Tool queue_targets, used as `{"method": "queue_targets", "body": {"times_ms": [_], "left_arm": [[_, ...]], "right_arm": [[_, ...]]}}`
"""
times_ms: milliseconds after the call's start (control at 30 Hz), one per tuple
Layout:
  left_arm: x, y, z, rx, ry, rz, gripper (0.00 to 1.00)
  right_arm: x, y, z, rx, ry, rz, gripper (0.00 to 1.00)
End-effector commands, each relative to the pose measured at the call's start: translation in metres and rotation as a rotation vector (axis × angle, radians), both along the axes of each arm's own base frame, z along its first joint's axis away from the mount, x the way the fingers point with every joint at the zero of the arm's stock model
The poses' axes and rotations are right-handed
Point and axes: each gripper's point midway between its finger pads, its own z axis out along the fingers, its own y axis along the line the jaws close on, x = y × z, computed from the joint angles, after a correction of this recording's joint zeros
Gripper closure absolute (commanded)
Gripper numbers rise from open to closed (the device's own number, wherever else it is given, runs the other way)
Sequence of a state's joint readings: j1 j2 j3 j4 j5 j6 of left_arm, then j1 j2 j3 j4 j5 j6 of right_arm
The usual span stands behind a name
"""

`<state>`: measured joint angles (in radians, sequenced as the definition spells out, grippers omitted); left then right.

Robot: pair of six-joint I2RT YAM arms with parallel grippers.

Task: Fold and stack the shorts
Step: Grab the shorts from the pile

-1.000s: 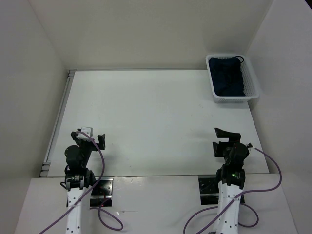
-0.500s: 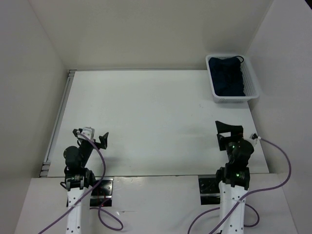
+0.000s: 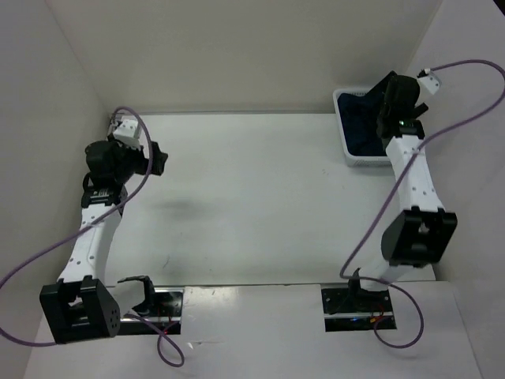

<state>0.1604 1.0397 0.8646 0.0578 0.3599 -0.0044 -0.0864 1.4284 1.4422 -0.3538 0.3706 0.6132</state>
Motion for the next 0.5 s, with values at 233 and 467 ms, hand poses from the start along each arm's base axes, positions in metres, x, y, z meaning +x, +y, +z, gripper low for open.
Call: {"method": "queue_targets", "body": {"times_ms": [233,467], "left_arm": [[-0.035,-0.048,-0.14,-0.235,0.735,-0.22,0.0],[-0.03,-0.051,-0.159,-0.231,0.806,-0.216,0.0]], "right_arm": [[0.137,-0.08,-0.132,-0.074,0.391,0.024,0.0],[0.146,-0.074,-0.215,-0.066,0.543,0.043,0.0]]}}
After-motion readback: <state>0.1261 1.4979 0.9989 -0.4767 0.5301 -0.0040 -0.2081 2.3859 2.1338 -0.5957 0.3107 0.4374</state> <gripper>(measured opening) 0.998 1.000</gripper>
